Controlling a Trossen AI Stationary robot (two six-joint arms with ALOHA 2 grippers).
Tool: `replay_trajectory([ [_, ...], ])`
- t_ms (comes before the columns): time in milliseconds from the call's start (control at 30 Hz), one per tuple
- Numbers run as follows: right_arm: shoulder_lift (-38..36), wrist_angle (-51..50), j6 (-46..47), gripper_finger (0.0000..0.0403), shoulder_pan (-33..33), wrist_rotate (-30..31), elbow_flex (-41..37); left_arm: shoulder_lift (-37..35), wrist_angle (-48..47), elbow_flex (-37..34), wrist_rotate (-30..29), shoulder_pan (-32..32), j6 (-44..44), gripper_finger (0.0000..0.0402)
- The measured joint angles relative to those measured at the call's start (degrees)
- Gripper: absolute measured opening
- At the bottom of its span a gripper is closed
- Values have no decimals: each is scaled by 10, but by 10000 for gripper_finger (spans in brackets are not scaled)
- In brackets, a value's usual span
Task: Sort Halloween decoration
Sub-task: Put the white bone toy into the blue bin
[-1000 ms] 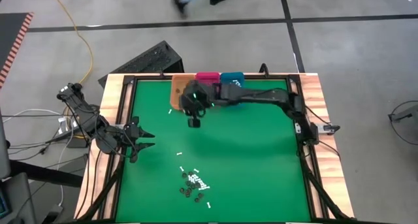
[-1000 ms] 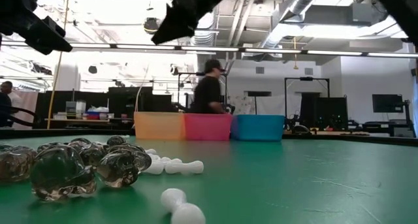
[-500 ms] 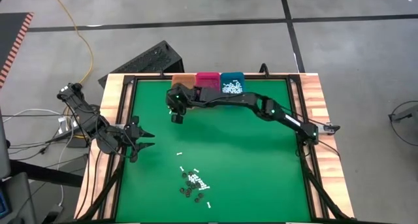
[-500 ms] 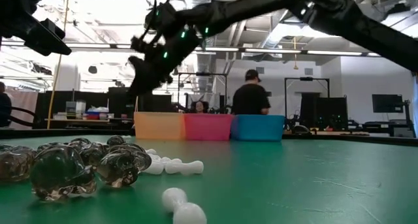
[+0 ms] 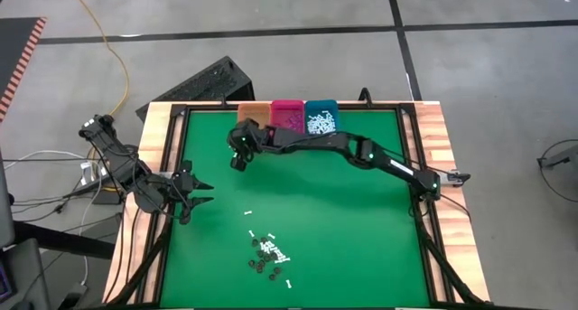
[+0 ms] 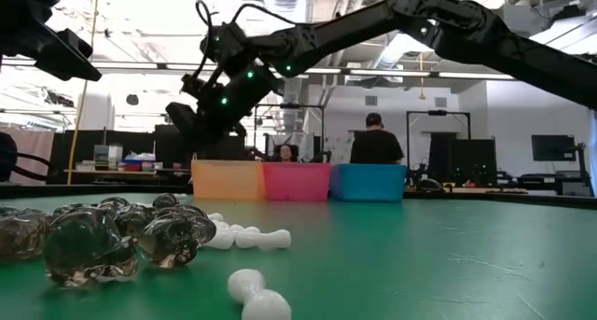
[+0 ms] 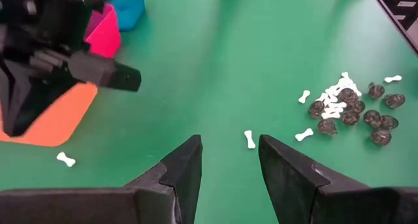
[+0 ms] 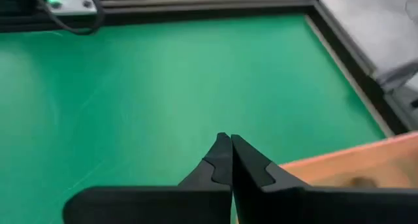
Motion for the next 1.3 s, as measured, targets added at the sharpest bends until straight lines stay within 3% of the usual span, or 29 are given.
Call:
replay_trajectory([
  [267, 11, 16, 85, 16, 19, 20, 0, 0, 0, 0, 0, 0, 0, 142],
  [367, 12, 12, 118, 16, 25, 57, 0, 0, 0, 0, 0, 0, 0, 142],
  [567, -7, -4, 104, 16, 48, 86, -1, 0, 0, 0, 0, 0, 0, 142],
  [967, -236, -147, -4, 23, 119, 101, 0, 0, 0, 0, -2, 0, 0, 142],
  [1167, -343, -221, -45, 19, 174, 184, 0, 0, -2, 0, 4, 0, 0, 142],
  [1300, -398, -317, -17, 22, 205, 248, 0, 0, 3, 0, -16, 0, 0, 142],
])
